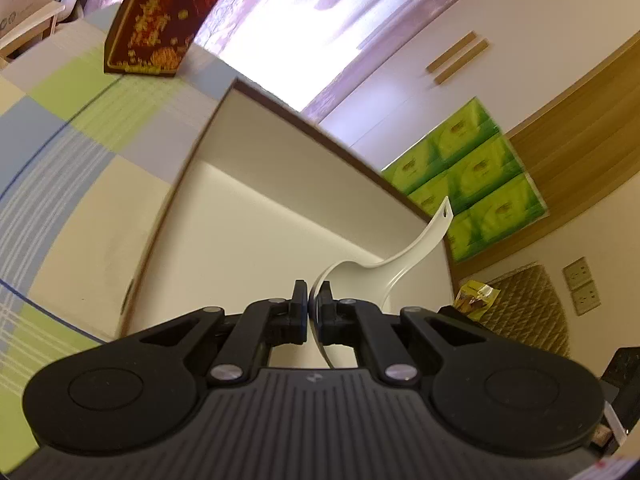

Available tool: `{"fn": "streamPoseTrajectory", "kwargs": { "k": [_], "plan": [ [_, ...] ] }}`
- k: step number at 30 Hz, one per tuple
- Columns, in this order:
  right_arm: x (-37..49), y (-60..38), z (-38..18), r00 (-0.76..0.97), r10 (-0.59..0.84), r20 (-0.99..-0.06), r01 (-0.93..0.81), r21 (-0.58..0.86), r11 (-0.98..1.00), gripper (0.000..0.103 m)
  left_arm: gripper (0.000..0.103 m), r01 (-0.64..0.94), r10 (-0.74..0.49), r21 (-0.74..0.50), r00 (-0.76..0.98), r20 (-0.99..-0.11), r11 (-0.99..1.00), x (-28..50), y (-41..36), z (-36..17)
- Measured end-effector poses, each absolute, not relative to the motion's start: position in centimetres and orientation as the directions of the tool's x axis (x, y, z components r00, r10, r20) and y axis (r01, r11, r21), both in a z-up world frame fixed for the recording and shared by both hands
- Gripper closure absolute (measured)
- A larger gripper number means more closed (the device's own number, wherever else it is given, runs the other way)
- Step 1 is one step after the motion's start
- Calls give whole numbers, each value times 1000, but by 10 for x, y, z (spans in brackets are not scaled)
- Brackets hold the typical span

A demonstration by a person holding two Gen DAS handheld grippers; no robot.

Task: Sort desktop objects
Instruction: 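Lift the spoon with the left gripper while the right gripper grasps the yellow packet, then lower spoon and packet into the box and open both grippers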

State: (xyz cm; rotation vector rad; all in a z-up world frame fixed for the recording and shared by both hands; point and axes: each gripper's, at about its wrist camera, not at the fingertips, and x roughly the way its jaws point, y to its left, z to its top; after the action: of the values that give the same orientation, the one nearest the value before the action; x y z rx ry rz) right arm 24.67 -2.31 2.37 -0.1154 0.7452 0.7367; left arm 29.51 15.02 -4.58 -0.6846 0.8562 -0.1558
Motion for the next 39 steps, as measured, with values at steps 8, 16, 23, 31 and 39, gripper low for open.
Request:
{"fn": "streamPoseTrajectory", "kwargs": {
  "k": [8,16,23,31,39],
  "plan": [
    [260,-16,0,469,526,-709,-655,120,746,59,101,-148,-372,-558,606,-704,816,321,132,-68],
    [277,-10,-20,412,469,-781,-671,87,736,59,101,-159,-334,-472,518,-788,867,338,116,-81],
    [287,-8,-32,368,412,-834,-672,67,737,59,100,-161,-296,-399,442,-847,903,345,106,-92],
    [289,-4,-40,332,368,-869,-688,44,724,58,95,-145,-288,-365,383,-878,919,346,101,-101],
    [292,2,-38,289,361,-887,-693,67,718,45,61,-125,-274,-341,376,-885,932,344,97,-96]
  ]
}}
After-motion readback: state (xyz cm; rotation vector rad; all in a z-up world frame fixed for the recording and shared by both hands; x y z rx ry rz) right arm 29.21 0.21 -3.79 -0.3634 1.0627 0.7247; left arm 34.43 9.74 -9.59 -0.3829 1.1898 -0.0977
